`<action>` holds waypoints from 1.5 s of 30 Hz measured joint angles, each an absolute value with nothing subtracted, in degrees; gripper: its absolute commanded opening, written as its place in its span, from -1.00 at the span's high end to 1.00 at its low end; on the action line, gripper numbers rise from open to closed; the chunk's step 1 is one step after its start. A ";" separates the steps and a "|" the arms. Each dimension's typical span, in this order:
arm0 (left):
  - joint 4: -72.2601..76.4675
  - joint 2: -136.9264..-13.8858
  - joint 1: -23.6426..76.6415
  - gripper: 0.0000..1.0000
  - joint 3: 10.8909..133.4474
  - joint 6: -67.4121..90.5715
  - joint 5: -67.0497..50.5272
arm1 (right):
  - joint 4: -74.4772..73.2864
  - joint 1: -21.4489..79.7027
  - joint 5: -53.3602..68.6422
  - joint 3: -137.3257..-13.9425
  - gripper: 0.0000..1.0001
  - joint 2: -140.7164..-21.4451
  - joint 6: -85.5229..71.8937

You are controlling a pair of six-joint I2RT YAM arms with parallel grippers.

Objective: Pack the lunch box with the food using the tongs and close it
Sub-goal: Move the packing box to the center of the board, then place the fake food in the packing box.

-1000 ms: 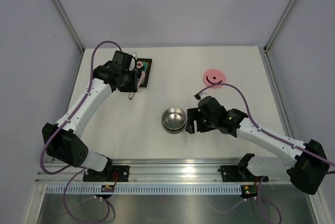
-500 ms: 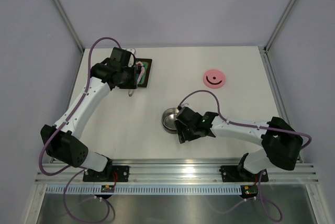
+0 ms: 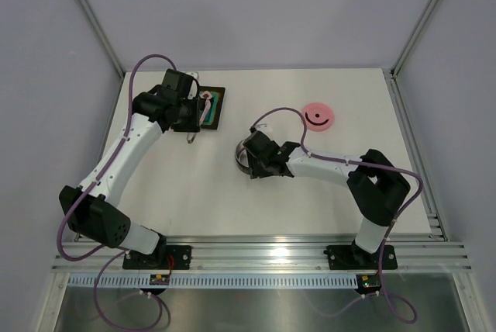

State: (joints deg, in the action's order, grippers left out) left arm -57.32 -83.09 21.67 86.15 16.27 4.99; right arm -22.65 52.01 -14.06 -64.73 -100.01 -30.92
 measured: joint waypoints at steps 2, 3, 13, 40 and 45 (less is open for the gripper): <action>-57.52 -83.09 21.67 1.00 86.15 16.27 4.95 | -21.67 49.65 -14.02 -66.59 -0.08 -102.00 -30.09; -57.56 -83.09 21.67 1.00 86.15 16.27 4.95 | -21.47 48.64 -14.06 -67.81 -0.09 -103.07 -29.52; -56.97 -83.09 21.69 1.00 85.32 16.29 2.46 | -18.59 44.77 -13.19 -76.97 -0.14 -109.51 -25.34; -54.30 -100.03 32.64 1.00 92.29 16.43 -3.49 | -23.92 34.33 -14.44 -56.21 -0.39 -79.53 -26.55; -53.60 -102.21 33.47 0.90 92.36 16.75 -4.34 | -24.47 34.33 -14.46 -55.72 -0.40 -78.91 -26.83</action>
State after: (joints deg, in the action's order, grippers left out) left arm -53.60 -102.21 33.47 92.36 16.75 -4.34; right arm -24.47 34.33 -14.46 -55.72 -78.91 -26.83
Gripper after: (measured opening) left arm 0.296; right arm 0.692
